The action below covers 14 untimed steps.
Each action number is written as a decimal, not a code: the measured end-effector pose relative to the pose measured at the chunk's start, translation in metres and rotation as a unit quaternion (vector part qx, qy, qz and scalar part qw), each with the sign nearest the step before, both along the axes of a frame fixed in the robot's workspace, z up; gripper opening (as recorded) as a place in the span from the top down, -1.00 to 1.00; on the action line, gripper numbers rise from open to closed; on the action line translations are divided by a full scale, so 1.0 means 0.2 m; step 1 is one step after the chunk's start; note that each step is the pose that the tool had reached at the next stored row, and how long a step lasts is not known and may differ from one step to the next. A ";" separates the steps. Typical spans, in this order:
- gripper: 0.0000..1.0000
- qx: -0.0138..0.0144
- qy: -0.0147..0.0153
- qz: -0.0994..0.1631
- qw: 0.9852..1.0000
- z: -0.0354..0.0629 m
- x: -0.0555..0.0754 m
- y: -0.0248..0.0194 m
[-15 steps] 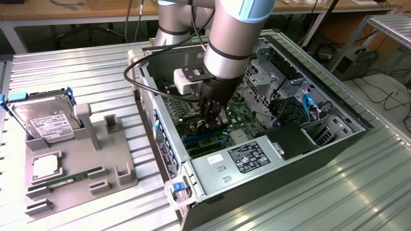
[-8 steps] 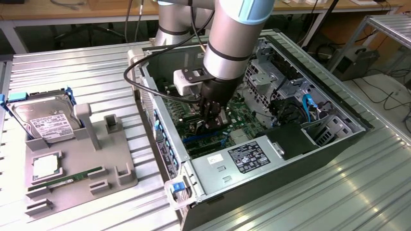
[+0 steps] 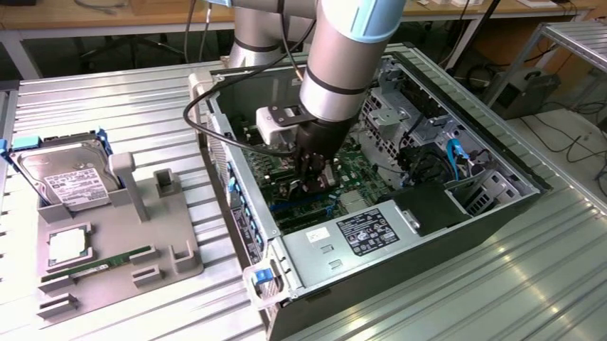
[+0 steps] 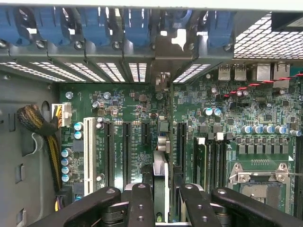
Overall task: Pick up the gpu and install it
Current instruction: 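Press down on the gpu until it lock into place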
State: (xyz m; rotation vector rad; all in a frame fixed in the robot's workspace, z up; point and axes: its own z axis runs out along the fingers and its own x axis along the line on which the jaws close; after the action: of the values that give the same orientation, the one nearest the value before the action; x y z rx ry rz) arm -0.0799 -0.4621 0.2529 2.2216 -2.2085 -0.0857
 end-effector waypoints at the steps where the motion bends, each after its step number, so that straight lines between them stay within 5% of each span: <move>1: 0.47 0.000 0.000 0.000 1.000 -0.005 0.00 0.000; 9: 0.33 0.000 0.000 0.000 1.000 -0.011 0.00 0.004; 10: 0.20 0.000 0.000 0.000 1.000 0.004 0.00 0.004; 14: 0.20 0.000 0.000 0.000 1.000 0.093 0.00 0.004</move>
State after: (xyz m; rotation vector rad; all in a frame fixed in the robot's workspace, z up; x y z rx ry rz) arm -0.0800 -0.4612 0.2714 2.2214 -2.2087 -0.0857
